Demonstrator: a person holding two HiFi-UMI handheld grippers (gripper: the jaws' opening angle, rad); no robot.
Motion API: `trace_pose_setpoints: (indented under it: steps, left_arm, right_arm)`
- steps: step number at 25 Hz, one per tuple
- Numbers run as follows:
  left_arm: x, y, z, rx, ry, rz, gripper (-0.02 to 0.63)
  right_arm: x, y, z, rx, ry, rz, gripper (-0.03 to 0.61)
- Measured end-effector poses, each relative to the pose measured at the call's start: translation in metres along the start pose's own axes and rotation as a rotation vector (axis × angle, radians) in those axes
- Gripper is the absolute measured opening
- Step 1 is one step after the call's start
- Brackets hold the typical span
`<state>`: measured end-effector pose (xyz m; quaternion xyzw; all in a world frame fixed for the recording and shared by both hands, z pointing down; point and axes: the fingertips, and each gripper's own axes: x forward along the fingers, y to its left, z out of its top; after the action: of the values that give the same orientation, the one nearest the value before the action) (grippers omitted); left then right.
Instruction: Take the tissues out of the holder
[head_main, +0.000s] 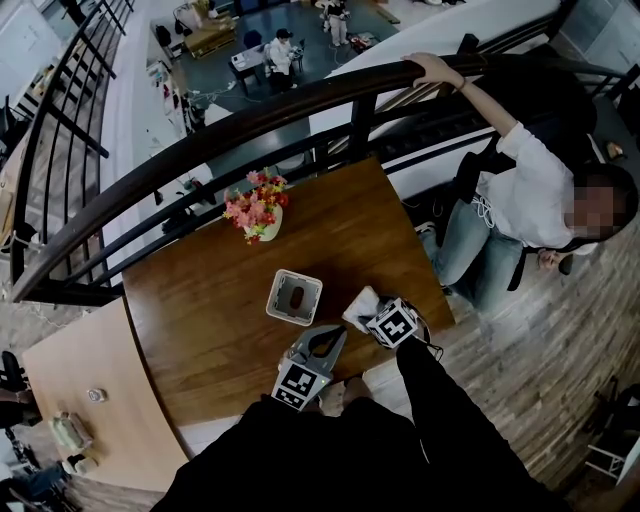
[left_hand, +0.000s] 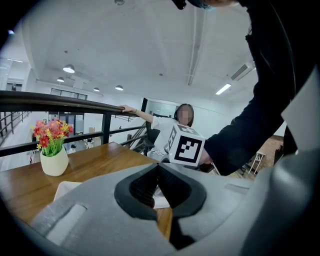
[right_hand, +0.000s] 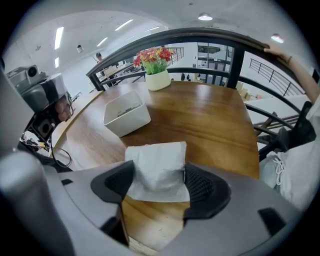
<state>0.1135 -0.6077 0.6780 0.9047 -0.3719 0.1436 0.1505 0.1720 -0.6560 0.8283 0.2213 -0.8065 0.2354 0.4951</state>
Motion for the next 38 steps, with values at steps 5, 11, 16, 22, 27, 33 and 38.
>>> trace_pose_setpoints:
  steps: [5, 11, 16, 22, 27, 33, 38]
  left_arm:
    - [-0.004, 0.005, 0.01, -0.007, -0.022, 0.021, -0.003]
    - [-0.023, 0.008, 0.017, -0.025, -0.053, 0.046, -0.003]
    - [-0.044, 0.006, 0.026, -0.021, -0.073, 0.061, -0.003]
    - [-0.075, 0.0, 0.034, -0.093, -0.079, 0.066, -0.003]
    - [-0.108, -0.011, 0.053, -0.092, -0.112, 0.054, -0.003]
    - [-0.142, -0.032, 0.09, -0.047, -0.172, -0.002, -0.003]
    - [-0.167, -0.044, 0.107, -0.005, -0.207, -0.025, -0.003]
  right_arm:
    - [-0.02, -0.002, 0.012, -0.02, -0.076, -0.027, 0.325]
    - [-0.052, 0.006, 0.022, -0.006, -0.171, -0.044, 0.325]
    - [-0.095, 0.027, 0.041, 0.022, -0.308, -0.031, 0.324]
    - [-0.152, 0.085, 0.073, 0.01, -0.569, 0.102, 0.321]
    - [-0.205, 0.145, 0.096, -0.097, -0.803, 0.165, 0.283]
    - [-0.26, 0.191, 0.11, -0.136, -0.995, 0.204, 0.061]
    - [-0.269, 0.208, 0.112, -0.145, -1.023, 0.2, 0.005]
